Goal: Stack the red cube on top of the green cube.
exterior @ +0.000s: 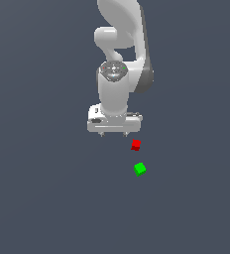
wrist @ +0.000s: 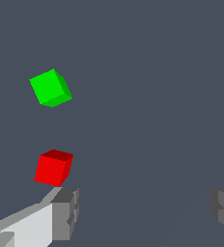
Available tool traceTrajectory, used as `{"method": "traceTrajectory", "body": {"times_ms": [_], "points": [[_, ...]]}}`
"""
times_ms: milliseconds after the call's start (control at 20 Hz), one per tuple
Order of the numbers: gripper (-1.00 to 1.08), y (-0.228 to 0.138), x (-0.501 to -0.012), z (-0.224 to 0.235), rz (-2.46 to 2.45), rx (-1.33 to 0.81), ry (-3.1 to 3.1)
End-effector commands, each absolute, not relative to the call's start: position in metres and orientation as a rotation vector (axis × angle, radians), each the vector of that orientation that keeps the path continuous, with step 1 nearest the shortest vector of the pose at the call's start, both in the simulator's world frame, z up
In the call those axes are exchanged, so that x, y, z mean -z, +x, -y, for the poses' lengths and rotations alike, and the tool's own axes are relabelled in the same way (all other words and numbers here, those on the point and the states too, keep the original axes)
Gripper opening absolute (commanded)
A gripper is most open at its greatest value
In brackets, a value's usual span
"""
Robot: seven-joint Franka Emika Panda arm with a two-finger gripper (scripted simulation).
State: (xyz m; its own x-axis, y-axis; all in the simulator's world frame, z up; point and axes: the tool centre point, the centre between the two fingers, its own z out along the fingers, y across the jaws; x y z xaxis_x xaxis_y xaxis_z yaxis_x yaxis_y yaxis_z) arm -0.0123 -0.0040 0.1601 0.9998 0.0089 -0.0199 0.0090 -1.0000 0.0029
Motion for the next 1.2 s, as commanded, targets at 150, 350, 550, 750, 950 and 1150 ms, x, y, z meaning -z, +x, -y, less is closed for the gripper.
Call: {"method": "traceTrajectory", "body": {"times_ms": [150, 350, 550, 750, 950, 1150], "points": [[1.0, -0.013, -0.159, 0.002, -0.008, 0.031, 3.138], [1.0, -0.016, -0.153, -0.005, 0.017, 0.029, 3.139], [1.0, -0.022, -0.143, -0.017, 0.063, 0.025, 3.139], [1.0, -0.028, -0.128, -0.036, 0.128, 0.02, 3.137], [1.0, -0.035, -0.109, -0.059, 0.209, 0.014, 3.134], [1.0, -0.04, -0.093, -0.08, 0.28, 0.008, 3.129]]}}
